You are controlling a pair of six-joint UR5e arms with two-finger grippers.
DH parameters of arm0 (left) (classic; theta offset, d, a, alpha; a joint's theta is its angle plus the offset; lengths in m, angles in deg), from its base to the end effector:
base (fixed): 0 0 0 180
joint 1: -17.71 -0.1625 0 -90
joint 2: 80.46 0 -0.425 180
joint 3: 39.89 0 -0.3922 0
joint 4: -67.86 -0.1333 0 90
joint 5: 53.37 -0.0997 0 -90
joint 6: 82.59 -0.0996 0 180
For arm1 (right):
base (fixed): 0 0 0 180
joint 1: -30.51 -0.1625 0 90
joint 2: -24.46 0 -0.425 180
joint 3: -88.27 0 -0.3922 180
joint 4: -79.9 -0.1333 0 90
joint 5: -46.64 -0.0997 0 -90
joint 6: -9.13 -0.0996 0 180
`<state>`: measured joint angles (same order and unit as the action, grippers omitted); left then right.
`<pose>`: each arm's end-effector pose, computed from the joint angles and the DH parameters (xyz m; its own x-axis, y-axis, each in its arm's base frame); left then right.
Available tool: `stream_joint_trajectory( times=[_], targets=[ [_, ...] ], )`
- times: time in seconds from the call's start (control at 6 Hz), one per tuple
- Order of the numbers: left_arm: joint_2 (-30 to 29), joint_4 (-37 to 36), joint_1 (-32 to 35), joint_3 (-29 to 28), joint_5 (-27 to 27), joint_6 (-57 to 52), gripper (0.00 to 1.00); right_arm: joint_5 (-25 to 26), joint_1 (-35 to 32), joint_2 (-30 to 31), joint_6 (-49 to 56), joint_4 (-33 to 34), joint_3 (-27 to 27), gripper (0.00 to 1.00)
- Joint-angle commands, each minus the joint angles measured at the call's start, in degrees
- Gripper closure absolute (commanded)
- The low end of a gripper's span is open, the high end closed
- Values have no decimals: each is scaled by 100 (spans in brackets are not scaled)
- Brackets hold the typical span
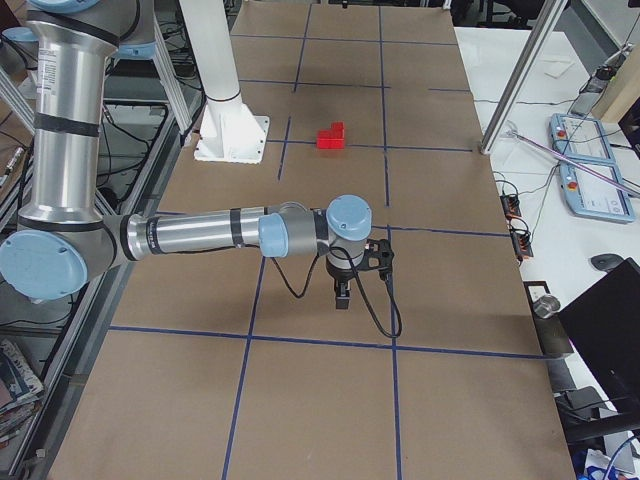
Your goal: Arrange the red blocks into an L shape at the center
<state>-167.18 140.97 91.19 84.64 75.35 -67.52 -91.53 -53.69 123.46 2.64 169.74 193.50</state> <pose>0.0533 -0.4294 0.4339 0.7513 0.1164 -0.6496 -0.0830 0.9932 0.0819 0.0153 -0.4336 0.5946 0.6623 -0.0372 0.7483 0.0257 0.9993 0.0269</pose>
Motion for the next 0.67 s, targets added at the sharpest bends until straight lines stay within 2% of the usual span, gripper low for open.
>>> stream_joint_trajectory(
  times=[0.0,0.17,0.5],
  targets=[
    [286,80,1286,-1205,624,-1806,0,-26,-157,154,104,-37,-28,0],
    [383,89,1440,-1473,689,-2092,0,-26,-166,224,104,-81,7,0],
    [595,142,1652,-1502,689,-2183,0,-35,-166,269,104,-90,77,0]
  ],
)
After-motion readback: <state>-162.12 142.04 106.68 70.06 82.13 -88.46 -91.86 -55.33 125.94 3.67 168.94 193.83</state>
